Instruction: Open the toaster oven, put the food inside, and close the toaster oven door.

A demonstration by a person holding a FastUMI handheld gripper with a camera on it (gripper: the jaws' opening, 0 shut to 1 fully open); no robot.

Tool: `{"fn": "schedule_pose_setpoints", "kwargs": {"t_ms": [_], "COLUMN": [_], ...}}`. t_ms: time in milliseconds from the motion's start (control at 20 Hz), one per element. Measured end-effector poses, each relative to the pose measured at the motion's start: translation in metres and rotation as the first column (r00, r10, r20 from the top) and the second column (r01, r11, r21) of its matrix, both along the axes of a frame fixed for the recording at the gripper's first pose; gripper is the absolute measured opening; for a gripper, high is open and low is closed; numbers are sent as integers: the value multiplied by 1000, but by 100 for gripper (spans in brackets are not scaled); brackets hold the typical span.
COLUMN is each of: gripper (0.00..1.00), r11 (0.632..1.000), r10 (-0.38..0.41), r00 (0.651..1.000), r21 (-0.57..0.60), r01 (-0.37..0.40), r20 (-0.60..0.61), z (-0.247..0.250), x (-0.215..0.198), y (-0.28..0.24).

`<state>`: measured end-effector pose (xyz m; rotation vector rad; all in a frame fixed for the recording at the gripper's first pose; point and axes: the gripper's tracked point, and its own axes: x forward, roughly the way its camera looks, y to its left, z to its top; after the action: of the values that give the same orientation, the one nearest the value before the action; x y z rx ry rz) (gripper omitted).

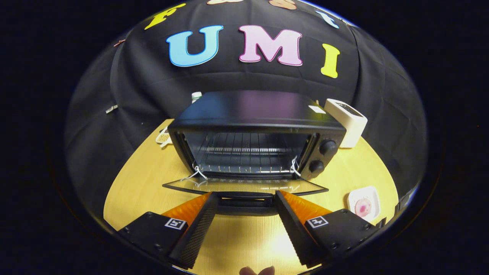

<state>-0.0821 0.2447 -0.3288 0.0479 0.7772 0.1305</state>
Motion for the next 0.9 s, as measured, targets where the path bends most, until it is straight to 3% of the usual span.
{"fn": "schedule_pose_setpoints", "kwargs": {"t_ms": [250,450,650,900], "gripper": [98,98,98,98], "r11": [1000,998,997,985], "r10": [4,67,79,156], "r00": [992,983,979,969], "r21": [11,-12,11,100], "r01": [-3,-70,-79,-139], "r20": [-124,-171,-188,-190], "z": [-38,-57,-59,-32], "x": [-31,-46,-51,-61], "y": [-2,-4,-5,-8]}}
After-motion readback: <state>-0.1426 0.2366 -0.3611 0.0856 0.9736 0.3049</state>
